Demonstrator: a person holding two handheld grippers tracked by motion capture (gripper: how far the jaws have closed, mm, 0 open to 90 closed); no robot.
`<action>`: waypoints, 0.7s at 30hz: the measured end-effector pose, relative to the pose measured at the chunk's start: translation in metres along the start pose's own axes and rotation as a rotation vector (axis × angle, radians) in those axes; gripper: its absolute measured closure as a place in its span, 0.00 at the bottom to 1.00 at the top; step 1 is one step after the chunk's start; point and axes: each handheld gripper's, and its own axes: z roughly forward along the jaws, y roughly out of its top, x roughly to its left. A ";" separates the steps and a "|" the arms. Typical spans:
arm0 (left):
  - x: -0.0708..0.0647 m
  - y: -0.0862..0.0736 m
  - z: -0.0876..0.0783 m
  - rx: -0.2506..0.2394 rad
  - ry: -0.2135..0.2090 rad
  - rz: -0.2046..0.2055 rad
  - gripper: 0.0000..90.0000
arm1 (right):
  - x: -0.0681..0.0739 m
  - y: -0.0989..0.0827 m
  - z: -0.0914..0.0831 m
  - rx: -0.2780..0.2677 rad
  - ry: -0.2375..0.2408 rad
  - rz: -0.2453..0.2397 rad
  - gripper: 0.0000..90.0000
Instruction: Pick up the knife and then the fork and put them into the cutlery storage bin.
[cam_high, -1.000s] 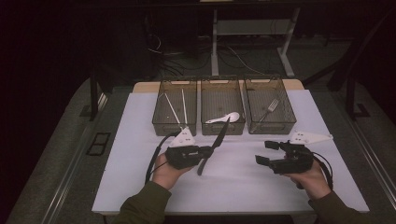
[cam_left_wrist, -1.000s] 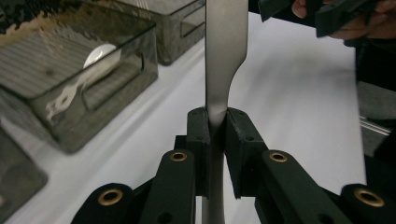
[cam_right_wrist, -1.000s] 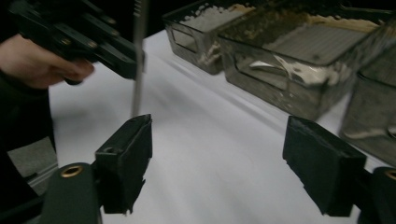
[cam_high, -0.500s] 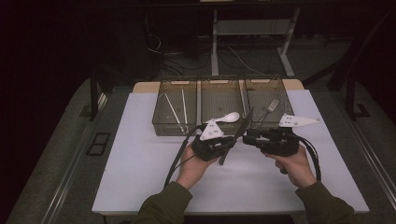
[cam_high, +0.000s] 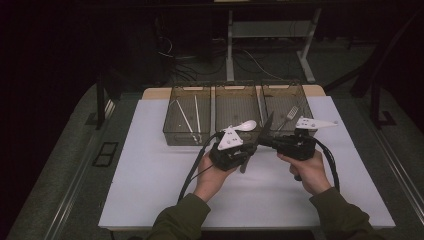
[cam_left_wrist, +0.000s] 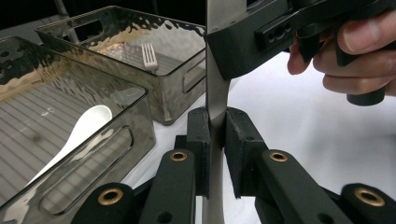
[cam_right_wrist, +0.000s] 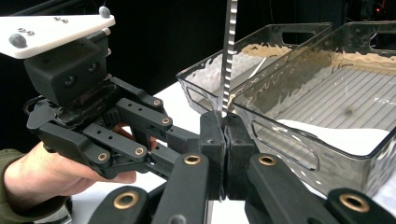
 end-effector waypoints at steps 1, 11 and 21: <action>0.000 0.000 0.000 -0.003 -0.002 0.001 0.87 | 0.000 0.000 0.000 0.002 -0.002 -0.005 0.98; 0.010 -0.018 -0.029 0.015 -0.045 0.003 0.63 | -0.010 0.016 -0.021 -0.003 -0.120 -0.022 0.98; 0.035 -0.056 -0.084 0.028 -0.022 -0.033 0.46 | -0.037 0.050 -0.059 -0.085 -0.257 0.002 0.98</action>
